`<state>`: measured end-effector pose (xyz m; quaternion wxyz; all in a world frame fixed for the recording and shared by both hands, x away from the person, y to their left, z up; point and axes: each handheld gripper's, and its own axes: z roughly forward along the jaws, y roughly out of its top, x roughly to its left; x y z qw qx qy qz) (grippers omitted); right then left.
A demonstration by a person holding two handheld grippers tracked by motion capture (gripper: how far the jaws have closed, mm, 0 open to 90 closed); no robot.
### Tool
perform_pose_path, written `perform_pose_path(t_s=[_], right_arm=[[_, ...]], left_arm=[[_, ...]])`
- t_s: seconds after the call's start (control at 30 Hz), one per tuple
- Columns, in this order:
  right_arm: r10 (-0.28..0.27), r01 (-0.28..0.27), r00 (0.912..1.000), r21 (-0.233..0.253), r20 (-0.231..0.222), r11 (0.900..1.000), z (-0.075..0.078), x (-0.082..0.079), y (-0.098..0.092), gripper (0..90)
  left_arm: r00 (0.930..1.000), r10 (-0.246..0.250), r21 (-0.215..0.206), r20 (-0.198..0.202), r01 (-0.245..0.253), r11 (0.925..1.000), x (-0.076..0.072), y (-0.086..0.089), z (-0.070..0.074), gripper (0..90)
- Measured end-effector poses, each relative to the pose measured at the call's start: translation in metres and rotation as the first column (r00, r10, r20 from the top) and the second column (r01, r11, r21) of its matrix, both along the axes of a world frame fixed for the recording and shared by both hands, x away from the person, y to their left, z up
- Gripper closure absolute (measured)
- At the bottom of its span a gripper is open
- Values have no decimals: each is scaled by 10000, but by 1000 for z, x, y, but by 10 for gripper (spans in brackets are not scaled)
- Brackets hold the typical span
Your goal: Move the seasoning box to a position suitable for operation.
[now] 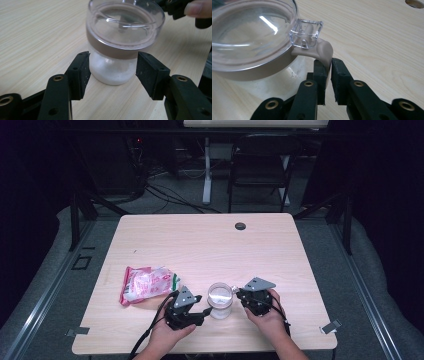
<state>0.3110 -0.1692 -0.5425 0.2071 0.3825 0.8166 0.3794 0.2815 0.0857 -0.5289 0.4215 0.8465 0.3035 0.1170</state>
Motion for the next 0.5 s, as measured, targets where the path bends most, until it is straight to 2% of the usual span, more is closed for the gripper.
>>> perform_pose_path(t_s=[0.07, 0.1, 0.13, 0.23, 0.37, 0.5], right_arm=[[55, -56, 9999, 95, 160, 9999, 0, -4, -2, 824], [103, -103, 9998, 0, 151, 9999, 2, -6, -4, 830], [86, -87, 9998, 53, 153, 9999, 2, -8, -5, 831], [118, -122, 9998, 274, 150, 9995, 4, -12, -9, 833], [143, -149, 9998, 358, 168, 9992, 5, -16, -10, 832], [231, -239, 9996, 485, 156, 9985, 4, -17, -9, 833]], left_arm=[[9997, -239, 180, 17, 238, 9996, 1, -4, 0, 428], [9997, -239, 180, 17, 238, 9996, 1, -4, 0, 421], [9991, -424, 140, -92, 425, 9990, 4, -5, 1, 412], [9984, -530, 60, -221, 531, 9986, 6, -5, 1, 401], [9984, -471, 86, -310, 474, 9988, 9, -4, 2, 401], [9997, -177, 146, -188, 180, 9997, 10, -2, 3, 408]])
